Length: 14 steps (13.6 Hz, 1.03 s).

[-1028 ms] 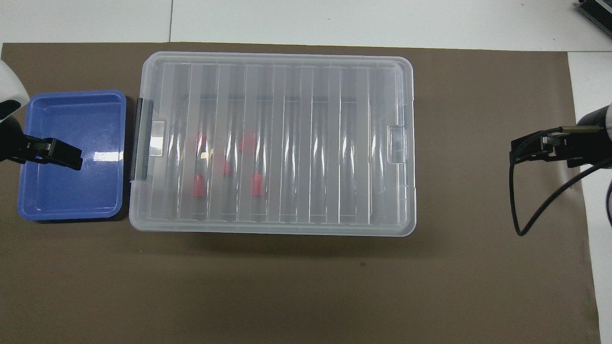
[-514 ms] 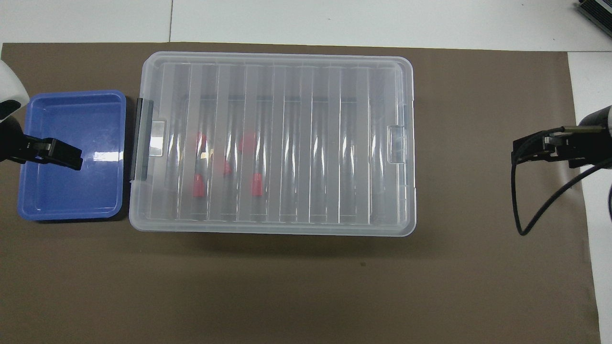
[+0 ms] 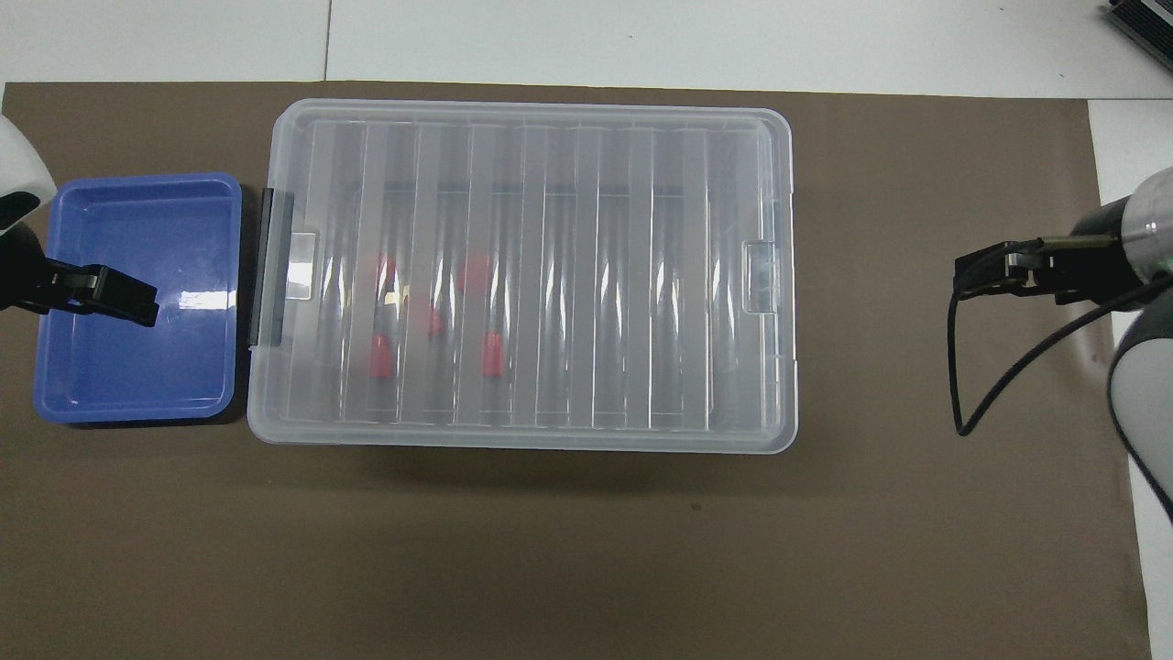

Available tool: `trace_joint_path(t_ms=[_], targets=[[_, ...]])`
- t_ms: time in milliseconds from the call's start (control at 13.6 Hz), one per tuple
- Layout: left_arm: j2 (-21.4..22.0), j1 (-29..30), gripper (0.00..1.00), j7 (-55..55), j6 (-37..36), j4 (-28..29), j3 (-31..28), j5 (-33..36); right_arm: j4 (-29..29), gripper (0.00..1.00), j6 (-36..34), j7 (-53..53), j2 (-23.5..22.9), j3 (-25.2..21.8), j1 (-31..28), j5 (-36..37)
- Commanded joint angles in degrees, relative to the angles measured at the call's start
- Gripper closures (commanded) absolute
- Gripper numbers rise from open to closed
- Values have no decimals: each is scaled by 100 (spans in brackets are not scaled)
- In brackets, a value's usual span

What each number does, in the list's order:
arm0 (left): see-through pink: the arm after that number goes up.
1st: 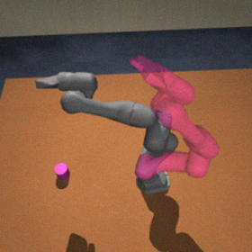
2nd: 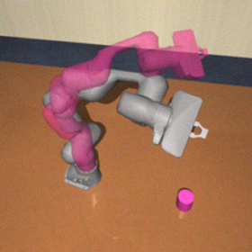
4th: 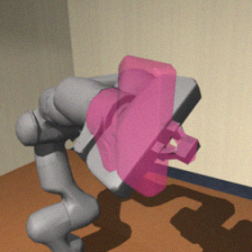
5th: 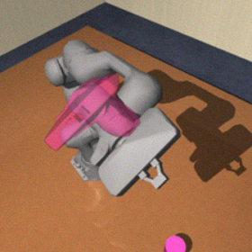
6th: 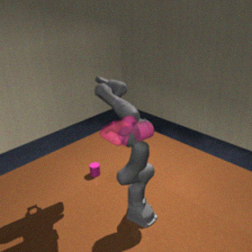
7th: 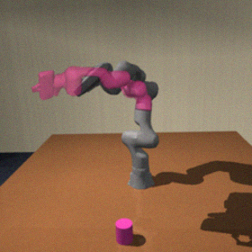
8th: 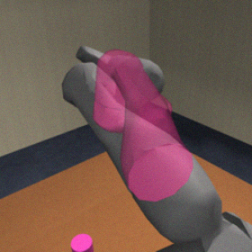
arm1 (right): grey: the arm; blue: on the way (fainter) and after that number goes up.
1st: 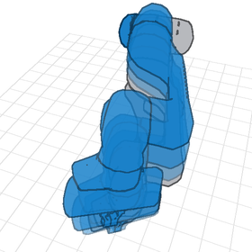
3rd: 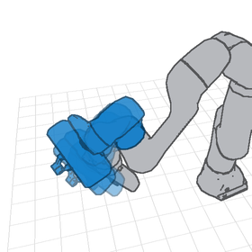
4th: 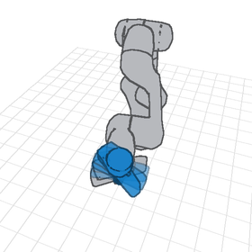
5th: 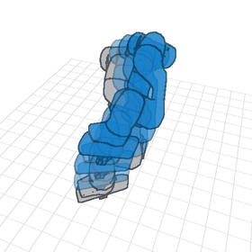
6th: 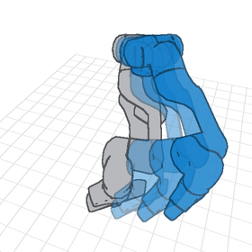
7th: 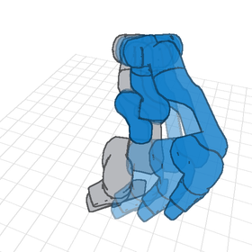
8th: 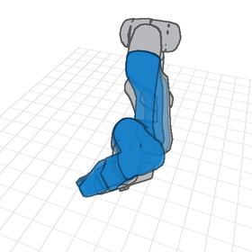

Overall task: Place red block in blue tray from box
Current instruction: 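Reach the right gripper to the clear lid's edge and grasp it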

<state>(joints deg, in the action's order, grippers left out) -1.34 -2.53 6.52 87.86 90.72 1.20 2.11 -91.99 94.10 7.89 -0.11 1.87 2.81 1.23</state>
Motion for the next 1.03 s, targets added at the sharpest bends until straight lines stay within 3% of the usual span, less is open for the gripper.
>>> trace_joint_path(t_ms=[0,954], targets=[[98,25,0,34,38,60,-14,-35,-284,8,529,300,-50,59,262,17],[125,218,0,60,73,95,3,-88,-320,10,1980,810,-1175,68,747,27]])
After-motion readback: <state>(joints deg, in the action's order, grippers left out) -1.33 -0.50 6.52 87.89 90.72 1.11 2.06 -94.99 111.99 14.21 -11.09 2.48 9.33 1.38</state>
